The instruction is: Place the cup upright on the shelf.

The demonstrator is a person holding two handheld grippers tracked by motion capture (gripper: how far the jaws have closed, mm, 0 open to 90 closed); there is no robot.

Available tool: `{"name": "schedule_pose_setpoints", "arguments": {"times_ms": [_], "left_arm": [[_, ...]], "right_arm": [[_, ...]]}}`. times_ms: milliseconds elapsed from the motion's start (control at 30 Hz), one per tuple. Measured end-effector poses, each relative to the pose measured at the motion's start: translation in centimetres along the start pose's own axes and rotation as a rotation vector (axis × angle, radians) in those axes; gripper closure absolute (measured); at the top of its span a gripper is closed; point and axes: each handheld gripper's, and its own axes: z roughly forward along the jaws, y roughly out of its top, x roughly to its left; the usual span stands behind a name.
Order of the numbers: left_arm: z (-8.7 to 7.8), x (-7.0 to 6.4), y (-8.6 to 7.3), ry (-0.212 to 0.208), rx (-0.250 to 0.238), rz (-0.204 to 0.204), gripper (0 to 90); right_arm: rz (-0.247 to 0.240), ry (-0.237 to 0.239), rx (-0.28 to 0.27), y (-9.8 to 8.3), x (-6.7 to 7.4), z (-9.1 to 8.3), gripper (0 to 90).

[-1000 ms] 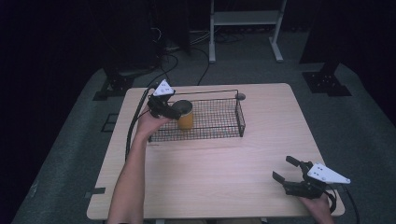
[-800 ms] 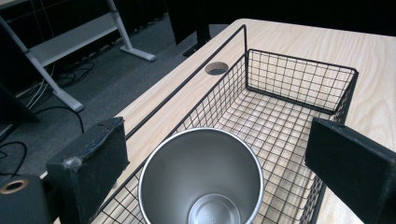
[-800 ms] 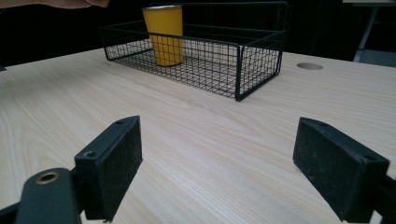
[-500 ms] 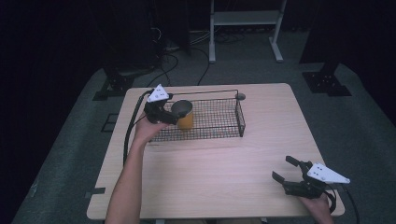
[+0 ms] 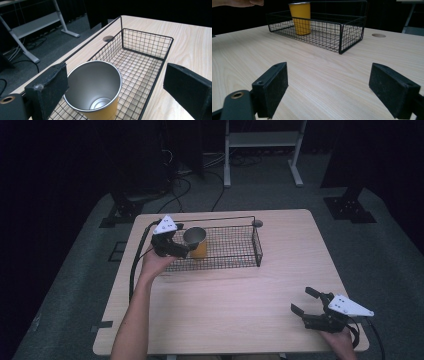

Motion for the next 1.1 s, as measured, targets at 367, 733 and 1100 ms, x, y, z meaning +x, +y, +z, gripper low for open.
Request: {"name": "schedule_pose_setpoints", "arguments": {"times_ms": [367, 733, 1100], "left_arm": [[-0.5, -0.8, -0.5, -0.015, -0.015, -0.006, 4.8], [-1.2, -1.8, -1.2, -0.018, -0.04, -0.006, 4.8], [-1.7, -2.8, -2.2, -0.021, -0.046, -0.017, 4.8]], "right_arm": [[0.0, 0.002, 0.001, 0.0, 0.0, 0.0, 14.8], [-0.003, 0.004, 0.001, 0.0, 0.1, 0.1, 14.8], [-0.002, 0.005, 0.003, 0.0, 0.1, 0.1, 14.8]]}}
